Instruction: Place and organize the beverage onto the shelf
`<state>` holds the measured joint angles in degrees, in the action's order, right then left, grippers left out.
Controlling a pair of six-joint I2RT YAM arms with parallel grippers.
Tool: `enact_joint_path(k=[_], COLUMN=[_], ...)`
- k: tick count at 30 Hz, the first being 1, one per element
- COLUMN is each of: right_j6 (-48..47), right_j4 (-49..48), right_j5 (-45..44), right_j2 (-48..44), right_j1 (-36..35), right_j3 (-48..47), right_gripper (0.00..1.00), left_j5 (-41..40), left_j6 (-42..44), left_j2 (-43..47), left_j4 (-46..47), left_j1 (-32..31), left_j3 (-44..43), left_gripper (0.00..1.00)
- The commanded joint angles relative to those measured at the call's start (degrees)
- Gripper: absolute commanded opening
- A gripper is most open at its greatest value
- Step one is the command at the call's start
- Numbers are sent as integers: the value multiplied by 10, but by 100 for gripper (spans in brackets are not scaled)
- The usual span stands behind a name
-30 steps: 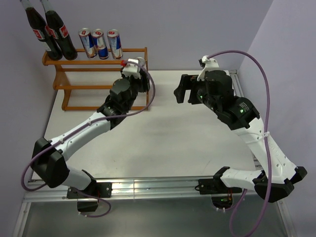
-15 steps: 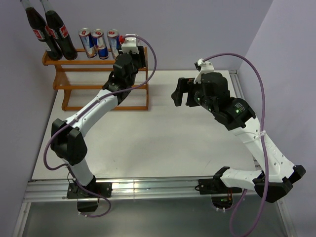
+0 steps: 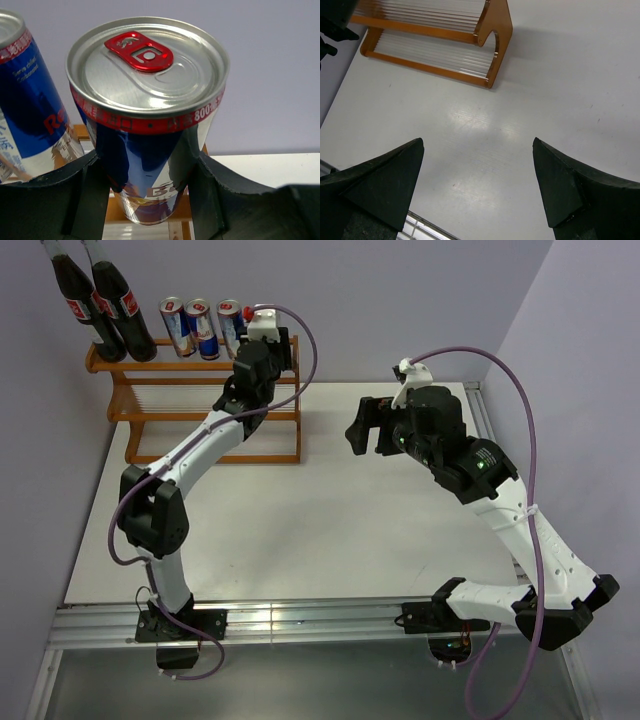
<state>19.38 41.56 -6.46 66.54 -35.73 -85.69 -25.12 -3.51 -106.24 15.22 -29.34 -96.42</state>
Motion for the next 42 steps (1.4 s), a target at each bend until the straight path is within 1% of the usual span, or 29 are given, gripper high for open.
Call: enact_joint_path(k=[1, 6, 12, 27, 35, 38, 39, 40, 42], right_j6=[-11, -13, -14, -15, -15, -15, -16, -15, -17], right_j4=[-22, -24, -25, -24, -22, -20, -20, -20, -19], right_j5=[3, 5, 7, 14, 16, 16, 16, 16, 16], right_j2=[-7, -5, -4, 4, 7, 7, 8, 7, 7], right_j1=[3, 4, 3, 3, 3, 3, 3, 3, 3], right_j3=[0, 0, 0, -6, -11, -11, -11, -11, -12], right_gripper=[96, 96, 96, 96, 96, 96, 96, 96, 96], left_j5=[6, 12, 13, 15, 34, 50, 59, 60, 64], left_j6=[10, 3, 9, 11, 3, -5, -10, -11, -16], left_j2=[2, -20, -34, -34, -39, -37, -35, -34, -29], left_j4=[74, 62, 59, 46, 33, 28, 29, 30, 31], left_j1=[8, 22, 30, 47, 59, 59, 58, 57, 57], left_j3=[-48, -69, -74, -66, -69, -64, -60, -56, -51], left_gripper=[0, 0, 0, 0, 0, 6, 11, 13, 24])
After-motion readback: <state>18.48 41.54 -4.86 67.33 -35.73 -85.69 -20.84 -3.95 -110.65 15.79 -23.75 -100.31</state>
